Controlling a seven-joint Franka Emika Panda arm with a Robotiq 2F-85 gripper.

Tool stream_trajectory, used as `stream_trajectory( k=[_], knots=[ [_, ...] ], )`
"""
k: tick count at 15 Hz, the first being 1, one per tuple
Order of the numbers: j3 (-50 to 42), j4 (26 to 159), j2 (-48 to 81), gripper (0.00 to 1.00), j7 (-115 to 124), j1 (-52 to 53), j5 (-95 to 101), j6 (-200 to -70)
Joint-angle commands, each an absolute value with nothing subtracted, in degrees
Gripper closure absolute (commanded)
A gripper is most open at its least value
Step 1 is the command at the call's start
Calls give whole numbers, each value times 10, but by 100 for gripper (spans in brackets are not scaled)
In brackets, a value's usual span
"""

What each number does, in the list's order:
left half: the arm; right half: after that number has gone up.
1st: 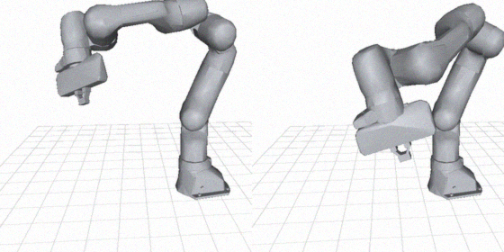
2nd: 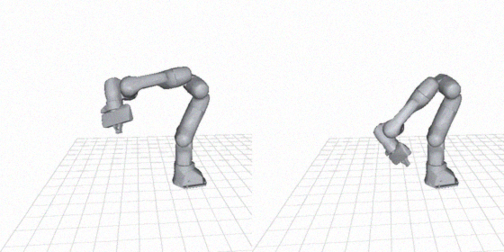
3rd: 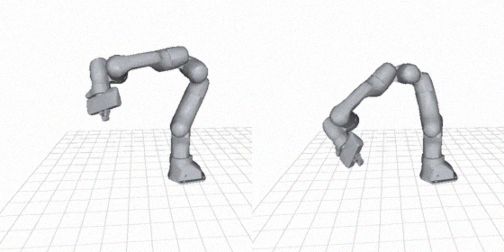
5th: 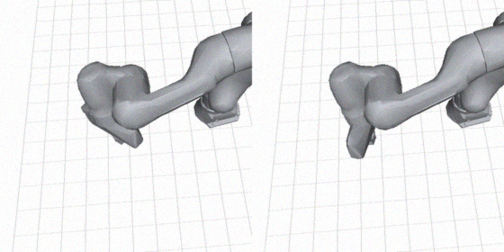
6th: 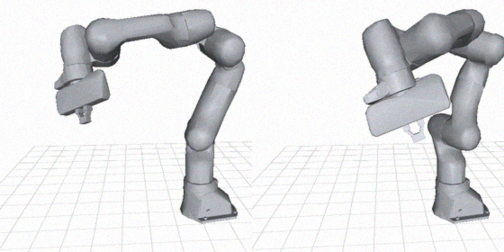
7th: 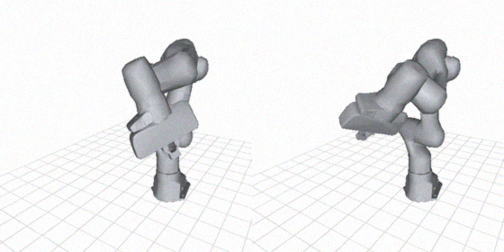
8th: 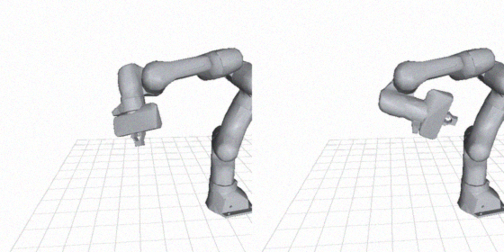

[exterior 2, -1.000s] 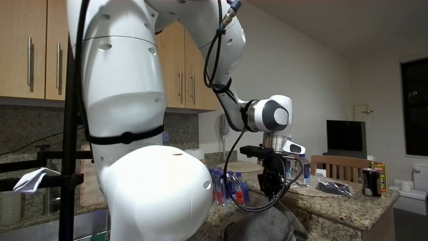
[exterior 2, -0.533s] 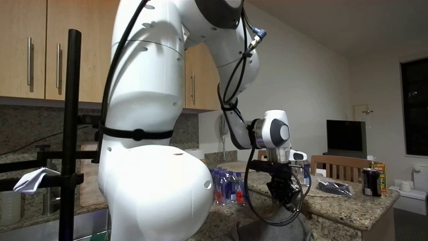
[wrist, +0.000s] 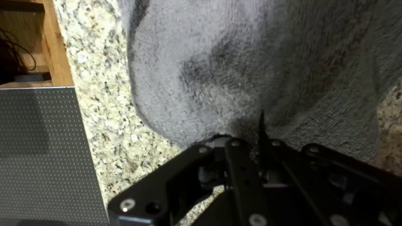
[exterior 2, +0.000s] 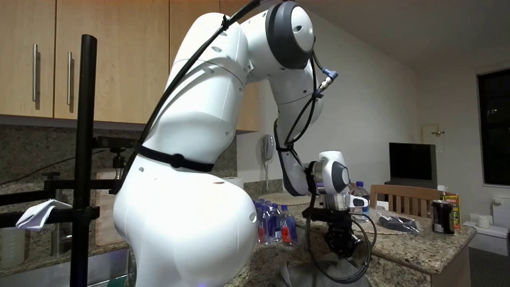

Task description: Move the towel from left to right.

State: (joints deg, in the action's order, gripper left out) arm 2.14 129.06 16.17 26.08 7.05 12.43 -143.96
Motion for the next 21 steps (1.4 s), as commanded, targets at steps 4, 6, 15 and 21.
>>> stream_trajectory(
  k=[4, 6, 15, 21],
  knots=[
    [18, 1277, 194, 57, 234, 76, 73, -1481],
    [17, 1281, 187, 46, 229, 75, 53, -1487],
    [12, 1304, 109, 0, 234, 78, 35, -1483],
    [57, 1310, 33, 0, 183, 82, -24, -1447]
  ],
)
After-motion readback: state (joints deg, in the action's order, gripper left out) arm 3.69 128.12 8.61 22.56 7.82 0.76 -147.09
